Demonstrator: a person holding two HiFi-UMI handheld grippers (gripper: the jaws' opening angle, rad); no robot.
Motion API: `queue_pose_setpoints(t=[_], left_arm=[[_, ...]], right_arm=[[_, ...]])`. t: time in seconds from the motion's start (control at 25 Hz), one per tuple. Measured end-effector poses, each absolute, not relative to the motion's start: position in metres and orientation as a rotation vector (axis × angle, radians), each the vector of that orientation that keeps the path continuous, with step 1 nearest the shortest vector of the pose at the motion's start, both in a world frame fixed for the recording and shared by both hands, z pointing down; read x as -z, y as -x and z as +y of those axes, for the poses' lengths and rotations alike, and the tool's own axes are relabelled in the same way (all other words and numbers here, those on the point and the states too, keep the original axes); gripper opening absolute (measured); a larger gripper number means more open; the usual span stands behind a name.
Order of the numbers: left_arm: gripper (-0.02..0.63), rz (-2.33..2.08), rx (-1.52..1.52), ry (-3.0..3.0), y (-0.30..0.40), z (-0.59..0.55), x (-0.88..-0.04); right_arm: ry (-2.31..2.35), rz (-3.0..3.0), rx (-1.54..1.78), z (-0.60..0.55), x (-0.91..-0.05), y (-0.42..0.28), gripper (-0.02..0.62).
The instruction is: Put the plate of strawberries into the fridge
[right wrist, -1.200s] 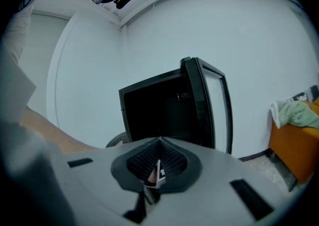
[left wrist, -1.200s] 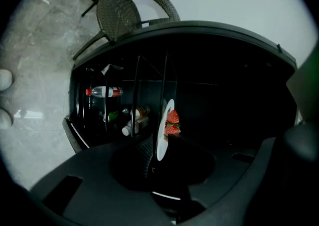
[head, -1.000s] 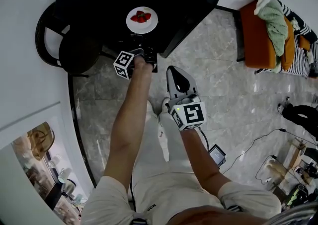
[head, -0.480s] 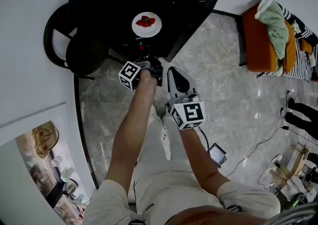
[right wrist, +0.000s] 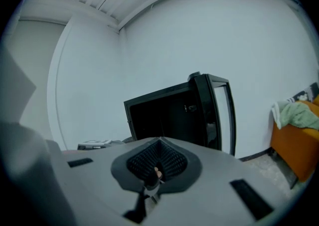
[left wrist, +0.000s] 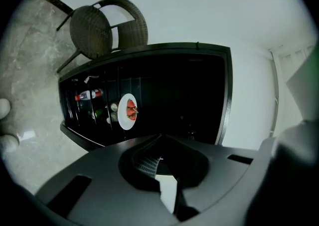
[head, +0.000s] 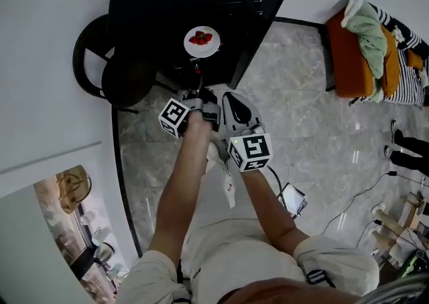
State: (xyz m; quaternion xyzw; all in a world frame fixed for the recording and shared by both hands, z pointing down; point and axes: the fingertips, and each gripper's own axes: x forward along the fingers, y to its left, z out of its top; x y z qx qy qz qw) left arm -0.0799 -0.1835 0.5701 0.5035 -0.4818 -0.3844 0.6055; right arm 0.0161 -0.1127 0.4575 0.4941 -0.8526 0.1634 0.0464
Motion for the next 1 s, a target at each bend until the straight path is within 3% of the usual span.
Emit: queue_pose_setpoints(t=[1.0], left_arm=[[0.000,-1.205,0.835,-1.497,0.088,-0.093,-0.371]], right_arm=[[-1.312,-2.705,-0.336,-0.074,-0.321,0.005,0.005]])
